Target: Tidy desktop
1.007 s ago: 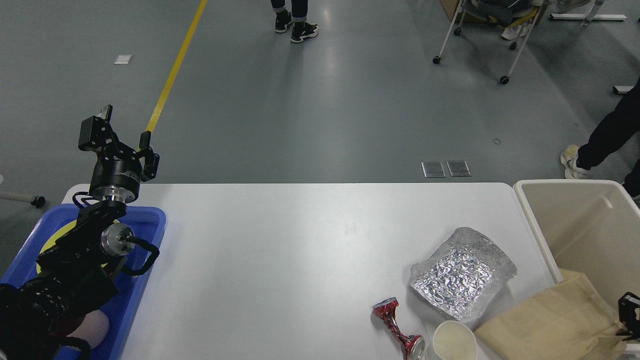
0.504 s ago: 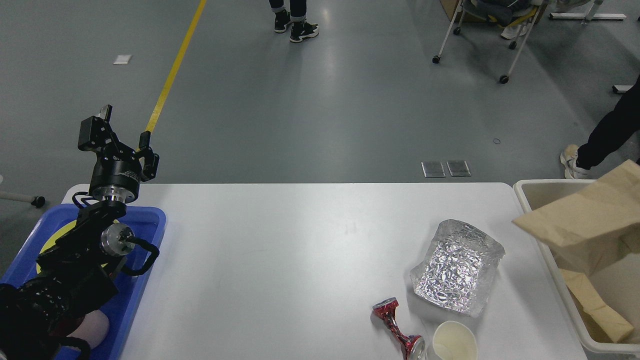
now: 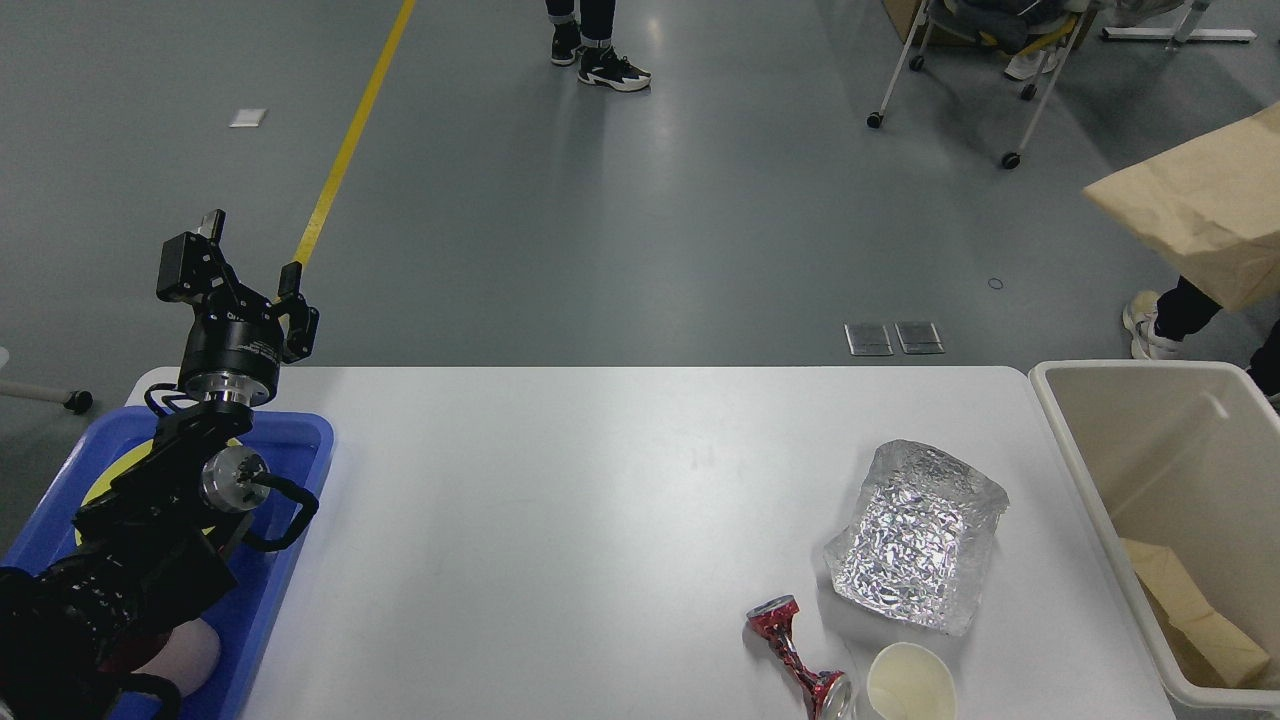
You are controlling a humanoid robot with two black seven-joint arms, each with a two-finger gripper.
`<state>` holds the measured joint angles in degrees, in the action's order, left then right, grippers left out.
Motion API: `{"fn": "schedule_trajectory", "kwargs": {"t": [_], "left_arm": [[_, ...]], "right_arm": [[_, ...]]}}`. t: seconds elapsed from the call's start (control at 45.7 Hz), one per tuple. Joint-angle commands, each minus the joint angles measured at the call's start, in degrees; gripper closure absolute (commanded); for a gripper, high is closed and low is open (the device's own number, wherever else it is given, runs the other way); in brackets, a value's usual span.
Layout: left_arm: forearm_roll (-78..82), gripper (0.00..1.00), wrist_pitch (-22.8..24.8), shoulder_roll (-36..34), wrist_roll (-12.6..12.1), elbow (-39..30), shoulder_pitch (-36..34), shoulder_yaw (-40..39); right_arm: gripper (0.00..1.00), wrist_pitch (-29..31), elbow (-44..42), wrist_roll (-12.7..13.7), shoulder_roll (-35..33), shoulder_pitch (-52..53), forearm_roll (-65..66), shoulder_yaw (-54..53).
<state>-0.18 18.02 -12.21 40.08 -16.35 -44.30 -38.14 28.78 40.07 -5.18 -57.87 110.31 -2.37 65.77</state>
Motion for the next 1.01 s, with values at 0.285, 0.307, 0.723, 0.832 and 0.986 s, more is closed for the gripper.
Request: {"fn": "schedule_trajectory", "kwargs": {"t": [0.285,0.307,0.723,0.832,0.986], "left_arm": [[0.0,0.04,0.0,0.0,0.0,0.0,0.0,0.0],[0.0,0.04,0.0,0.1,0.0,0.0,0.0,0.0],[0.0,0.04,0.0,0.0,0.0,0.0,0.0,0.0],[0.0,0.04,0.0,0.0,0.0,0.0,0.0,0.0],[0.0,0.04,0.0,0.0,0.0,0.0,0.0,0.0]], "right_arm": [[1.0,-4.9,-4.6,0.0,-1.2,-10.9,-1.2,-1.5],[1.0,-6.5,-4.6,0.0,-1.3,-12.3,-1.6,-1.6],[0.75,-18.7,-4.6,0.0,2.1,-39.6,-3.3,-9.9],[0.06,-23.9,-5.6,0.0,3.8,-43.8,-3.3,-12.0],[0.0,-27.8,-6.5,0.0,8.6,-49.0,-3.4,-11.9]]}}
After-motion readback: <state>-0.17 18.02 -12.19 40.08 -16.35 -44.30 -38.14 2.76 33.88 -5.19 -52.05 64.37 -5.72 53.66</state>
